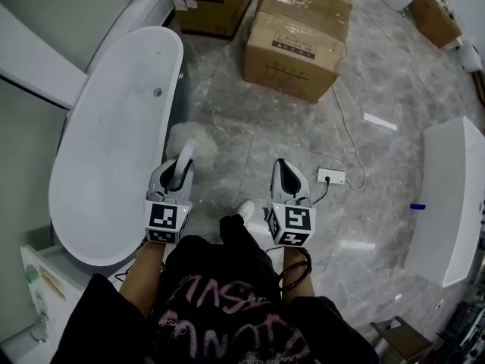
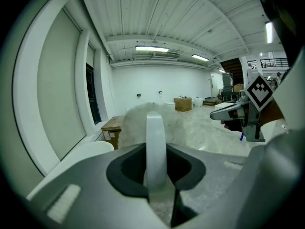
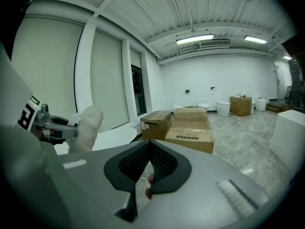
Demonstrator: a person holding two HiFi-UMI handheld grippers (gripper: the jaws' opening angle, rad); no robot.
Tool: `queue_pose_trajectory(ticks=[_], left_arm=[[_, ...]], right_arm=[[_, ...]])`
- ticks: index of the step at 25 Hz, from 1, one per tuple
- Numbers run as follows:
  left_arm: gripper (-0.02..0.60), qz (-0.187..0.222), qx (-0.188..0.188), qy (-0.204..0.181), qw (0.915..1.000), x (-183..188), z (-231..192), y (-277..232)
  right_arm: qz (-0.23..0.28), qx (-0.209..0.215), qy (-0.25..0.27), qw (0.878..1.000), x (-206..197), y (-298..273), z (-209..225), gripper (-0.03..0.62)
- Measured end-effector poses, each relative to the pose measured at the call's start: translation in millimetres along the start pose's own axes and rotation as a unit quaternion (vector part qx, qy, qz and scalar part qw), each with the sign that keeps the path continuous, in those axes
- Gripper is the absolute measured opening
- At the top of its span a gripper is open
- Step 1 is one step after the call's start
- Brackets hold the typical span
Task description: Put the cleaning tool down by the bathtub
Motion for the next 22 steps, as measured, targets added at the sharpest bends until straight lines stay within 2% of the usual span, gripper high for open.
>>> queue_pose_trajectory(ticks=[6,12,22], left_arm=[[0.078,-0.012,0.009,-0.003,0.9999,-1,-1,-17],[0.078,-0.019,0.008,0.014,0.9997,-4,-7,-29],[0.078,-0.026,-0.022,0.034,0.9988,-11,-40,-51]], right_arm=[[-0.013,0.013,-0.003,1.000,-4,-18,10,0.025],[-0.025,0.022,0.002,0.999,-3,-31,4,0.025],[-0.030,-0.012,-0.005,0.999,-2,-52,-15,0.025]])
Point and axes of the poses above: the fingertips, and each gripper's own axes: y backward along the fingers, z to its right, x out of its top, the point moved 2 cm from there along y, backward along the fingers, and after that the axes turned 1 degree about -x, right-handed, at the moved point
